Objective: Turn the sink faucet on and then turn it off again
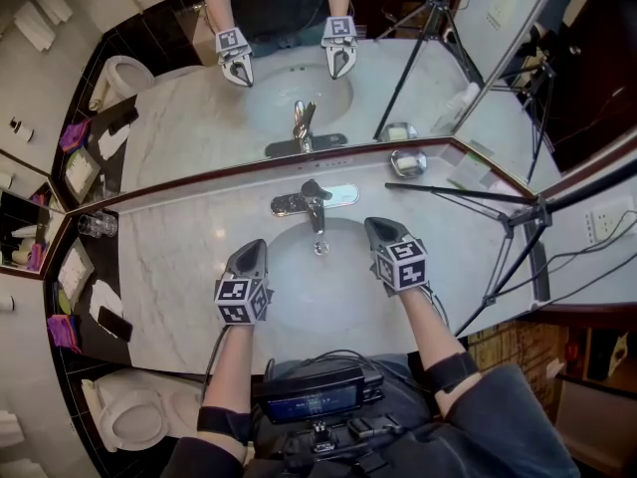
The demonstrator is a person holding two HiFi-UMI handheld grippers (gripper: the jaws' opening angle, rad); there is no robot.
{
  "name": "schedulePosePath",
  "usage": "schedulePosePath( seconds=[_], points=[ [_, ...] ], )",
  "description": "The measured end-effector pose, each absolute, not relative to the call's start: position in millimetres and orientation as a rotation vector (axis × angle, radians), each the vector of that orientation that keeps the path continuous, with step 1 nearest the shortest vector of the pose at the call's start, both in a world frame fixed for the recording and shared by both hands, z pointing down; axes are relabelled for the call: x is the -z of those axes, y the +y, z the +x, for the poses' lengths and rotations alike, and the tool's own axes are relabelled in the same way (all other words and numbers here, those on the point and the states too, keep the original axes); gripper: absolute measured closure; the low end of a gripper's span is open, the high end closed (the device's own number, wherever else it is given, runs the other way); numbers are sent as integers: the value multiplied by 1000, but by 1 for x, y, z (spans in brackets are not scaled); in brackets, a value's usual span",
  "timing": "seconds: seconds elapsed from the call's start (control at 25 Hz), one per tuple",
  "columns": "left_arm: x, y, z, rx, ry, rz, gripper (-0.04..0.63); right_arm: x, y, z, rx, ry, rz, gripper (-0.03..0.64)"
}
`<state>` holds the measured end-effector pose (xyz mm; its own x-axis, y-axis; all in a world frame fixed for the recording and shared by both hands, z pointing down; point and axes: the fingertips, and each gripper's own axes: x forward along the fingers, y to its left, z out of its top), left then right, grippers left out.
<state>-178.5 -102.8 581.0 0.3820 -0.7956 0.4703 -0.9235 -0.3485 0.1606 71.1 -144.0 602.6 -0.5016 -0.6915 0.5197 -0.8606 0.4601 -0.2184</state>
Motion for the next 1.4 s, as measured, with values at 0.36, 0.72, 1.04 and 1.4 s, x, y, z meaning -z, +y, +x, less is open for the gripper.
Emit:
schedulePosePath(
  seconds=[0.36, 0.72, 1.04, 1.4],
  points=[
    [-578, -101, -175, -462, -1491, 2280, 594, -611, -130, 81, -688, -2353, 1334, 600],
    [-579, -101, -178, -458, -1498, 2264, 595, -609, -144, 73, -560, -2349, 1324, 597],
    [-581, -102, -179, -463, -1496, 2257, 595, -605, -170, 38, -63, -2253, 1097, 558],
    [-581, -103, -186, -460, -1504, 2248, 595, -616, -190, -5, 407, -2089, 768, 453]
  ],
)
